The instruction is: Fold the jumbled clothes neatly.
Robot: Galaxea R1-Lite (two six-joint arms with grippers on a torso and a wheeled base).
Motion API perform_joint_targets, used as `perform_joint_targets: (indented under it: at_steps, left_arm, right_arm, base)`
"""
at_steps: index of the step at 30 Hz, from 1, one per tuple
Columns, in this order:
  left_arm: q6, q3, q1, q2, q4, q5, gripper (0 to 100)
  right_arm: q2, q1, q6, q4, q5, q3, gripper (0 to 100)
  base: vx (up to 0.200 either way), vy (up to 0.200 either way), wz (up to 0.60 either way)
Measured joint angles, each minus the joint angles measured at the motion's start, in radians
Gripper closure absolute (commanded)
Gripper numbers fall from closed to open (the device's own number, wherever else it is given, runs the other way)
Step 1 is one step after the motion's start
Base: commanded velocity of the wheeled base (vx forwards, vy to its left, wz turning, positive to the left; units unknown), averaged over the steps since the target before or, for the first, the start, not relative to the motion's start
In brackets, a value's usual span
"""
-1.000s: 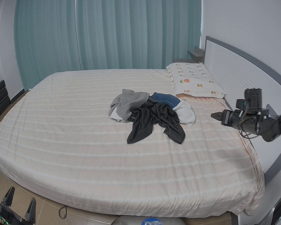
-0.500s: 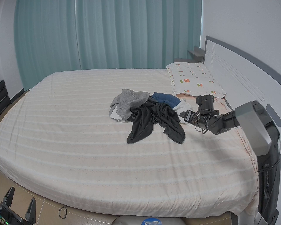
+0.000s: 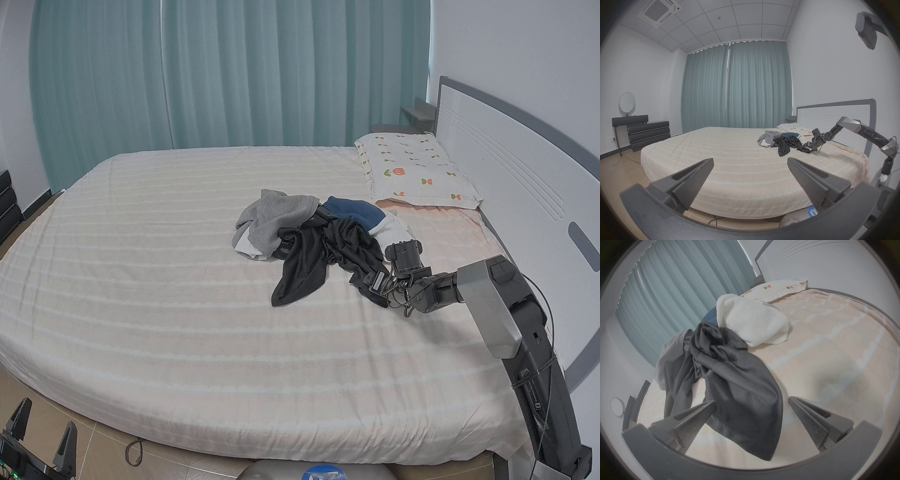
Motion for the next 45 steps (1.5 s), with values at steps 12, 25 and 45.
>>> perform_joint_targets:
  at_steps: [12,25,45]
  left_arm:
    - [0.0,0.0,0.0,0.0,0.0,0.0,0]
    - [0.0,0.0,0.0,0.0,0.0,0.0,0]
    - [0.0,0.0,0.0,0.0,0.0,0.0,0]
  right_arm:
    - [0.044,0.023,0.001,-0.081,0.008,-0.003,100]
    - [0.013,0.009,0.003,-0.09,-0.01,0.026,100]
    - [-0.421,0.01,0.159,-0.473,0.174,0.848,100]
  base:
    - [0.0,0.0,0.0]
    - [0.0,0.0,0.0]
    - [0.0,0.0,0.0]
